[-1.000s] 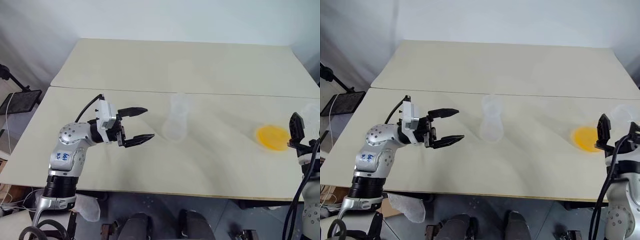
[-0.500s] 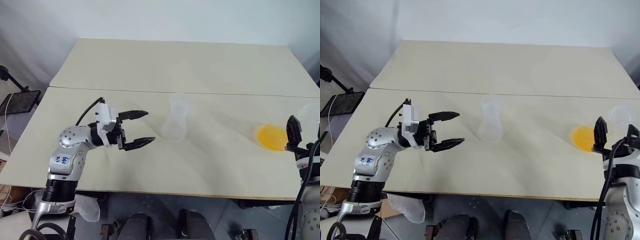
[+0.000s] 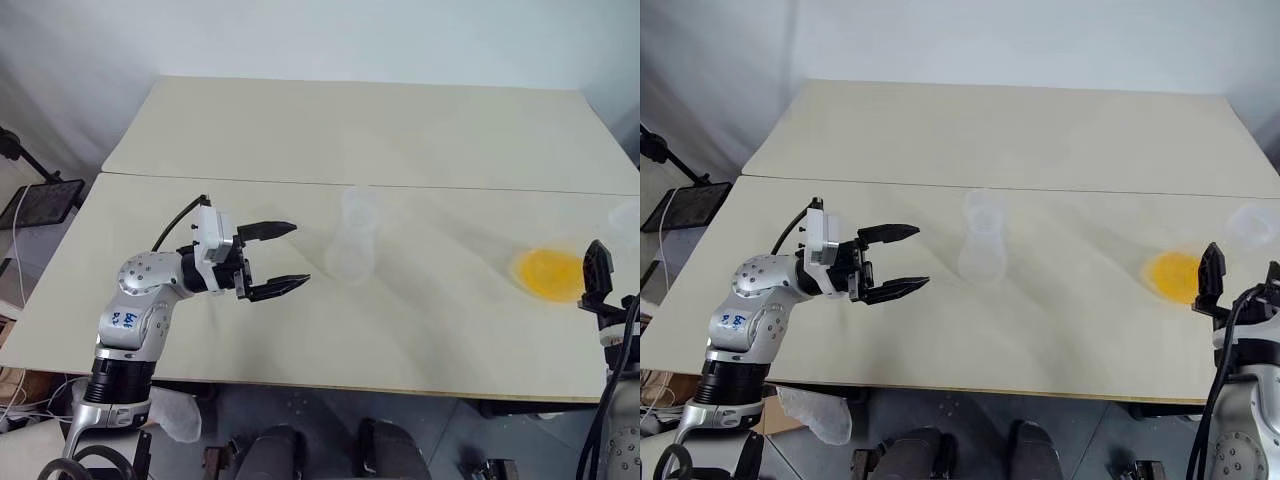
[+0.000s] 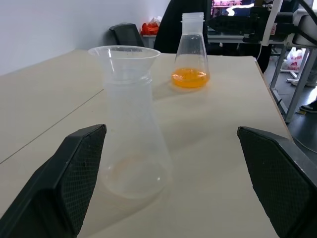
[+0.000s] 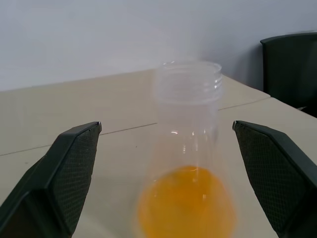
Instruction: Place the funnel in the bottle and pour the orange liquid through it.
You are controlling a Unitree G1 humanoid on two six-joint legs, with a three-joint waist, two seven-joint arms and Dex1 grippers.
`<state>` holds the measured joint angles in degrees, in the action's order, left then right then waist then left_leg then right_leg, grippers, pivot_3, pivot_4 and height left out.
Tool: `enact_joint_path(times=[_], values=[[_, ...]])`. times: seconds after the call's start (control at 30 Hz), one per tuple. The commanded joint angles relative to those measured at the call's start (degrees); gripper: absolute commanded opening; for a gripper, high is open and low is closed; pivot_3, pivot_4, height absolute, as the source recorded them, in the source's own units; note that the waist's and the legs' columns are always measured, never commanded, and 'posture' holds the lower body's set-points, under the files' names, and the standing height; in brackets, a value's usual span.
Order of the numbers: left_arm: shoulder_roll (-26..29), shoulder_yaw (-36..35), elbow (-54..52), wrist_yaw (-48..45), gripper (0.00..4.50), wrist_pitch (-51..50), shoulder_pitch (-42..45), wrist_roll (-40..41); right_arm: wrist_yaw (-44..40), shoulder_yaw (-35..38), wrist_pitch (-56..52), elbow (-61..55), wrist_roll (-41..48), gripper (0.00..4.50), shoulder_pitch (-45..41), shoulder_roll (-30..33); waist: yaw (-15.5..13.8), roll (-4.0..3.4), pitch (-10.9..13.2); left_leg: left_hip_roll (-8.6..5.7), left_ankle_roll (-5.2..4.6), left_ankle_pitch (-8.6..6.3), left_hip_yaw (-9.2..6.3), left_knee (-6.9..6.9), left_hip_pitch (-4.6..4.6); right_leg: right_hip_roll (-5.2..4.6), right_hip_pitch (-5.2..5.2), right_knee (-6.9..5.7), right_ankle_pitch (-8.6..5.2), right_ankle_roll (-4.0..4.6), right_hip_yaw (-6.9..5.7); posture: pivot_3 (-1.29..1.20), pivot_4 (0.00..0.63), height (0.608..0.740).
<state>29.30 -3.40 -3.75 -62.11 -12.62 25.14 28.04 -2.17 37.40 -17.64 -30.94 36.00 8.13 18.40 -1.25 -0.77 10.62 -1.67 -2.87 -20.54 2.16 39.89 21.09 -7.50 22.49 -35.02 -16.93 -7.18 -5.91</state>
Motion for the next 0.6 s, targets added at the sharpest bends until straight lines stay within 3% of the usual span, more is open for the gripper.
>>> enact_joint_path(times=[0.03, 0.6], values=[[-0.1, -0.1, -1.3, 0.1, 4.50, 0.2, 1.0, 1.0, 0.0, -0.1, -0.3, 0.1, 0.3, 4.47, -0.6, 0.7, 0.0, 0.00, 0.0, 0.00, 0.00, 0.00, 0.00, 0.00, 0.00, 0.00, 0.00, 0.00, 0.00, 0.00, 0.00, 0.00, 0.150, 0.740], [-0.2, -0.5, -1.9, 1.2, 4.50, 0.5, 1.0, 0.8, -1.7, -0.6, 1.2, 15.8, -4.0, 4.47, -13.4, 6.0, 0.0, -0.10, 0.1, 0.00, 0.00, 0.00, 0.00, -0.01, 0.02, 0.01, 0.01, 0.00, 0.00, 0.00, -0.03, 0.00, 0.150, 0.740]])
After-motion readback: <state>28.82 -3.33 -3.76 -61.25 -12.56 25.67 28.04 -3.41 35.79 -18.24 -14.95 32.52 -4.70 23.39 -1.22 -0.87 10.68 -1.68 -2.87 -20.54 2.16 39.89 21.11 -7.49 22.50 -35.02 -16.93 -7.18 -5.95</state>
